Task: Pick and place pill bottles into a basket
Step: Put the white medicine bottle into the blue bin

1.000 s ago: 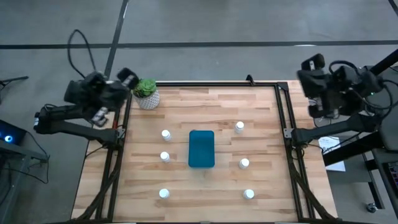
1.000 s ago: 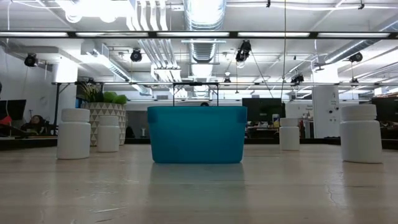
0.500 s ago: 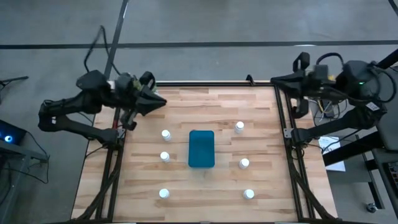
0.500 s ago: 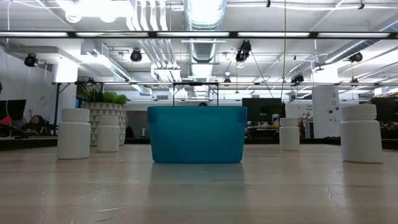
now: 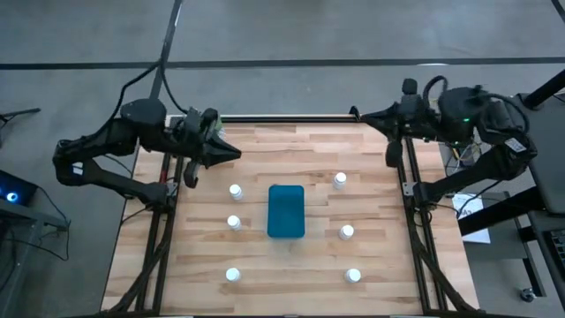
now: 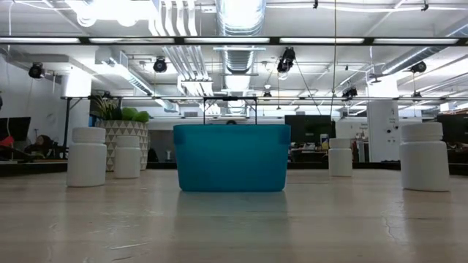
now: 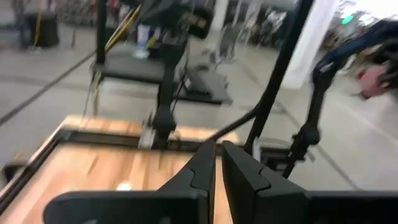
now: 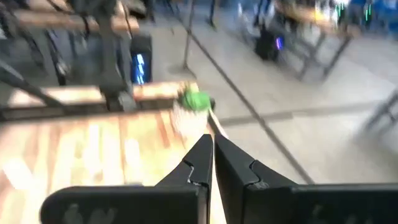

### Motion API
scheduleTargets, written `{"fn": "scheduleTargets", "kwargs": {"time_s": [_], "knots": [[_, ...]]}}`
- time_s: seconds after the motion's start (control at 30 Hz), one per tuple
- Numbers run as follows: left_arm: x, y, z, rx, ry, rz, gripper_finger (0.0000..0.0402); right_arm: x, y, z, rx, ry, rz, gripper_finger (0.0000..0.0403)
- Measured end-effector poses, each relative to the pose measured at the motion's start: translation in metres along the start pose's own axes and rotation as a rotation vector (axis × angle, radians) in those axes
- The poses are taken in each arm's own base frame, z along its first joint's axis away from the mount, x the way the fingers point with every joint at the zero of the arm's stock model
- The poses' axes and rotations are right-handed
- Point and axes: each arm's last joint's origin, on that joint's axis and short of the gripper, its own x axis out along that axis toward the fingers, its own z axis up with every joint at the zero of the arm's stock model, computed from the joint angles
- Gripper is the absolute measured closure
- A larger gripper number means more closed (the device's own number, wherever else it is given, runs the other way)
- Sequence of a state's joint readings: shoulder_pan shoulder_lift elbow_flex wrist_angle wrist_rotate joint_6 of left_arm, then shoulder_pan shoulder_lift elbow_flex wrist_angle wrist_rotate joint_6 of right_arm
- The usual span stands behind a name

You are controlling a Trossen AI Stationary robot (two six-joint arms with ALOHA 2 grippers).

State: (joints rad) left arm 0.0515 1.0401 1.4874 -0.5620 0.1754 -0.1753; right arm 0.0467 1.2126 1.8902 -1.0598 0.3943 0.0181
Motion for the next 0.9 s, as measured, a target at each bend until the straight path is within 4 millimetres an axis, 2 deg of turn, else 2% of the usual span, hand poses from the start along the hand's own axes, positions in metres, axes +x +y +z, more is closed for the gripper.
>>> {"fn": "scheduleTargets", "kwargs": {"time_s": [0.17,0.43,0.57,0.73,0.9], "knots": [[0.001,0.005,-0.016,-0.027,0.17,0.088,0.0391,0.02,0.008,-0.005,-0.016,0.199,-0.012,0.0394],[0.003,0.009,-0.035,-0.021,0.367,0.138,0.0391,0.056,0.013,-0.011,0.033,0.396,-0.077,0.0394],[0.006,0.011,-0.042,-0.028,0.444,0.149,0.0391,0.068,0.002,-0.018,0.103,0.493,-0.072,0.0394],[0.012,0.012,-0.044,-0.033,0.46,0.151,0.0391,0.08,-0.015,-0.027,0.13,0.572,0.087,0.0394],[0.021,0.014,-0.045,-0.039,0.463,0.152,0.0391,0.077,-0.039,-0.037,0.079,0.581,0.182,0.0394]]}}
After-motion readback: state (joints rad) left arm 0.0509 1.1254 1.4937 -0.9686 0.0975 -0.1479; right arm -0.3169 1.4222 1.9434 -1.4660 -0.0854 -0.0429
